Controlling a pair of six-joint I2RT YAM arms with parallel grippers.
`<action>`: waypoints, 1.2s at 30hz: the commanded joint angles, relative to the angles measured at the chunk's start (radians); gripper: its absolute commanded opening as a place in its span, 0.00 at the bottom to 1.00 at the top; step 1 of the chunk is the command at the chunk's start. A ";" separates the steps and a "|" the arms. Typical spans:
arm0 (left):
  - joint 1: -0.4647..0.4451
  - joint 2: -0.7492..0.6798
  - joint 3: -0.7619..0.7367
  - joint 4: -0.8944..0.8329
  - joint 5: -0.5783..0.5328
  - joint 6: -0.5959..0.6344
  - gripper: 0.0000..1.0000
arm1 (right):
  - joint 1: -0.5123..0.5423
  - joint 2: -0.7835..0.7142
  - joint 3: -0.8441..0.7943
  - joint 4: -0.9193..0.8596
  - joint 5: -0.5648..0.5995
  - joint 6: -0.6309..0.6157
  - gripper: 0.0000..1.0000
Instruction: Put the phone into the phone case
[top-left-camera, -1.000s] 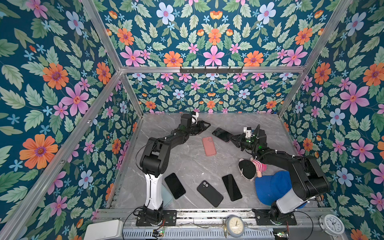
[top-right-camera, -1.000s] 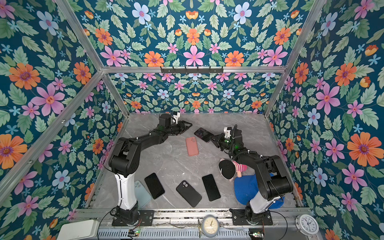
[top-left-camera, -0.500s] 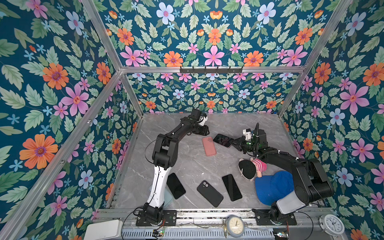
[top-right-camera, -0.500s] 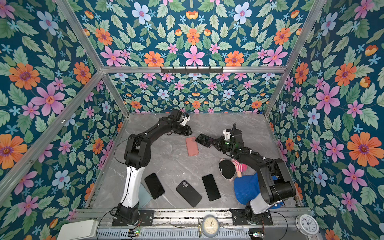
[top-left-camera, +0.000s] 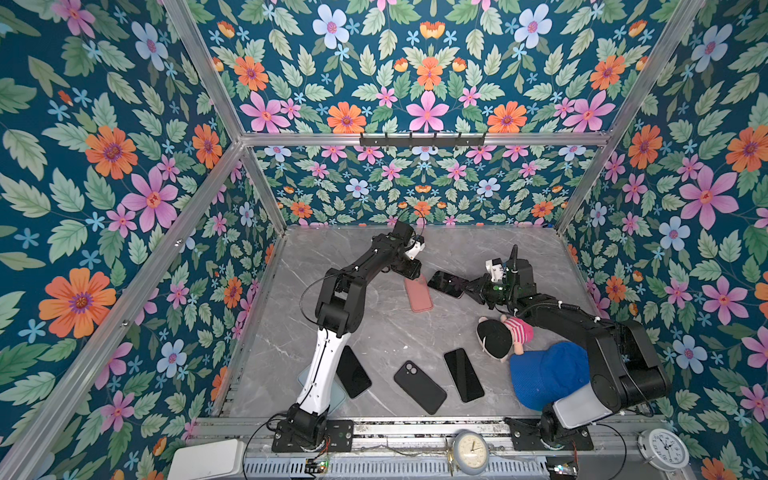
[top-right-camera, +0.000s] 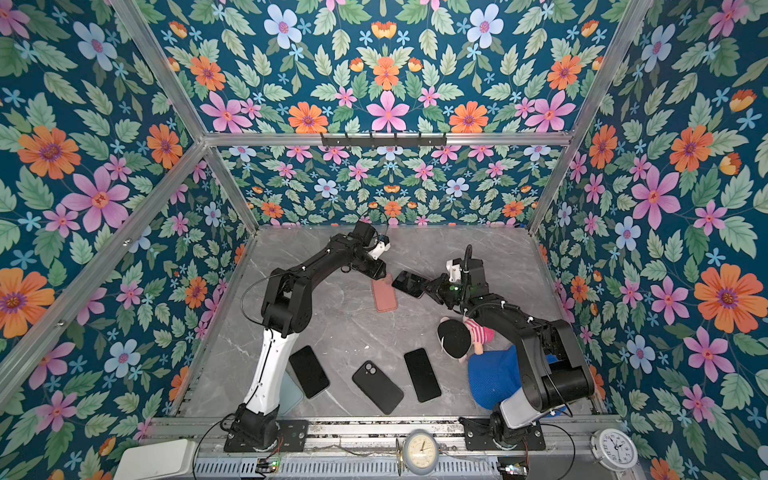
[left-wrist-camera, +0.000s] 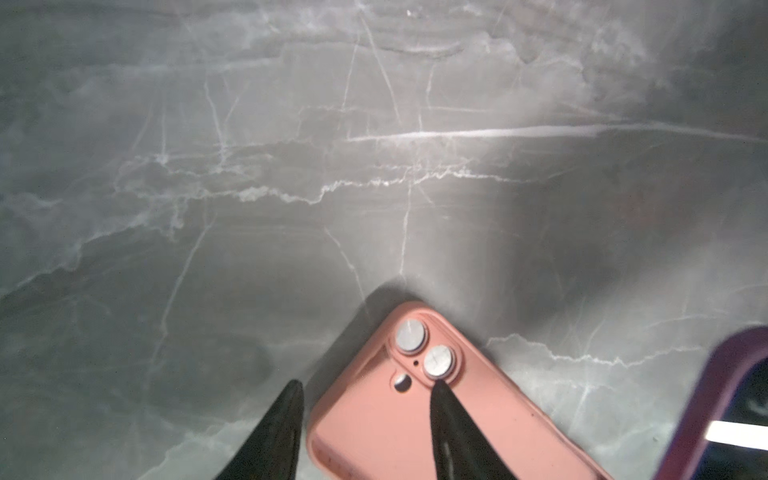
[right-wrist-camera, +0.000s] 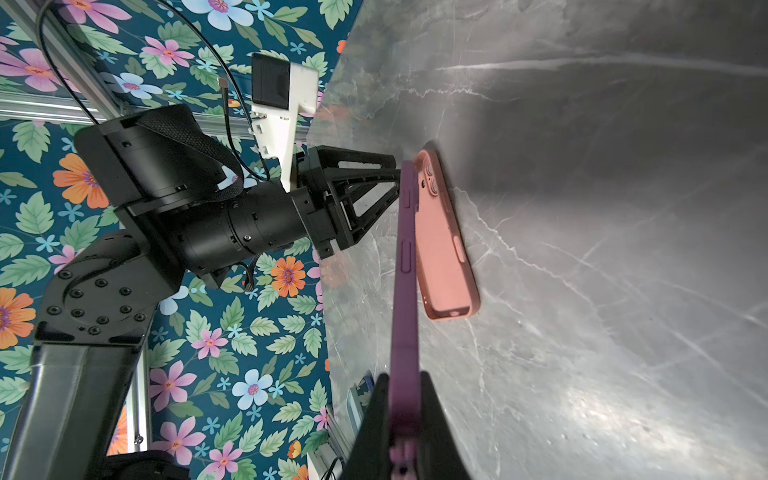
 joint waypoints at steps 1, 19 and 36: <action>0.000 0.006 0.006 -0.029 -0.031 0.040 0.48 | 0.000 -0.013 0.012 0.011 0.001 -0.018 0.00; 0.003 -0.070 -0.138 0.008 -0.136 -0.018 0.04 | 0.000 0.001 0.024 0.032 -0.006 -0.004 0.00; 0.008 -0.240 -0.406 0.111 -0.176 -0.225 0.06 | 0.056 0.107 0.112 0.132 -0.110 0.071 0.00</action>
